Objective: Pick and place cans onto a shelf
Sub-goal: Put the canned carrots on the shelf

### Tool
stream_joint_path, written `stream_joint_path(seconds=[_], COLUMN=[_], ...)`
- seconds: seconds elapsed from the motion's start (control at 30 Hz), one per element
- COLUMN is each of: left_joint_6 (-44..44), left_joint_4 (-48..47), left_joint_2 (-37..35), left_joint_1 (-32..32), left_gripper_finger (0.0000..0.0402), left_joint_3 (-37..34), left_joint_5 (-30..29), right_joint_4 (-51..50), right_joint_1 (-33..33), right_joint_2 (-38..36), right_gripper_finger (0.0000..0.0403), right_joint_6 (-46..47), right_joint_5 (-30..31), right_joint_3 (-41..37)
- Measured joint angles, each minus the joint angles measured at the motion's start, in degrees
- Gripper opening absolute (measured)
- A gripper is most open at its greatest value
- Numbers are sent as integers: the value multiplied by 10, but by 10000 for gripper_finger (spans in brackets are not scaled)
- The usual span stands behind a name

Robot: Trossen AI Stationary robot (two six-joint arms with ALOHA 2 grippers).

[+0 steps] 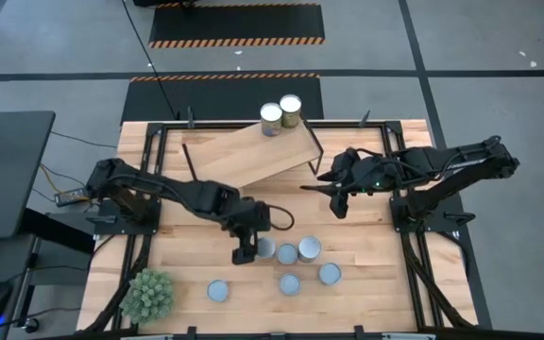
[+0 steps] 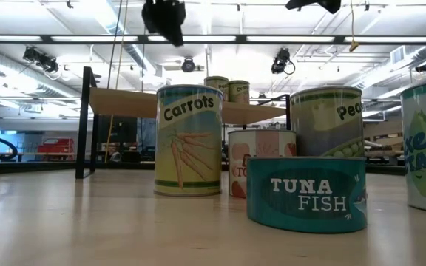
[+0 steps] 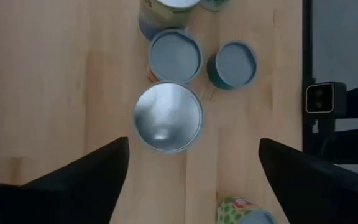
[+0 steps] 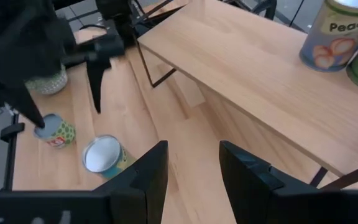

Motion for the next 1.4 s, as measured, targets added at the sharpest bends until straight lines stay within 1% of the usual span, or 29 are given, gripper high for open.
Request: stream_joint_path(seconds=[0.13, 0.4, 0.63, 0.9, 1.0, 1.13, 1.2, 1.3, 1.37, 1.4], left_joint_6=[2, 0, -13, -5, 9, 34, 35, 31, 21, 19], left_joint_4=[54, 143, 194, 213, 206, 196, 189, 199, 190, 203], left_joint_2=[0, 0, 16, 48, 54, 61, 64, 75, 82, 86], left_joint_1=[-9, -12, -10, -19, -23, -34, -40, -44, -44, -44], left_gripper_finger=[378, 387, 387, 387, 387, 387, 387, 387, 387, 387], left_joint_3=[-30, -92, -118, -118, -119, -119, -119, -118, -119, -119], left_joint_5=[-9, -57, -61, -74, -75, -91, -107, -110, -108, -106], right_joint_4=[1, 2, 3, 2, 2, 2, 2, 2, 2, 2], right_joint_1=[16, 27, 27, 27, 27, 27, 27, 27, 27, 27], right_joint_2=[0, 0, 0, 1, 1, 1, 1, 1, 1, 0], right_gripper_finger=[151, 151, 151, 151, 151, 151, 151, 151, 151, 151], right_joint_6=[10, 23, 25, 25, 26, 26, 26, 25, 25, 25], right_joint_5=[23, 26, 37, 38, 38, 38, 38, 38, 38, 38], right_joint_3=[0, 0, 0, 0, 0, 0, 0, 0, 0, 0])
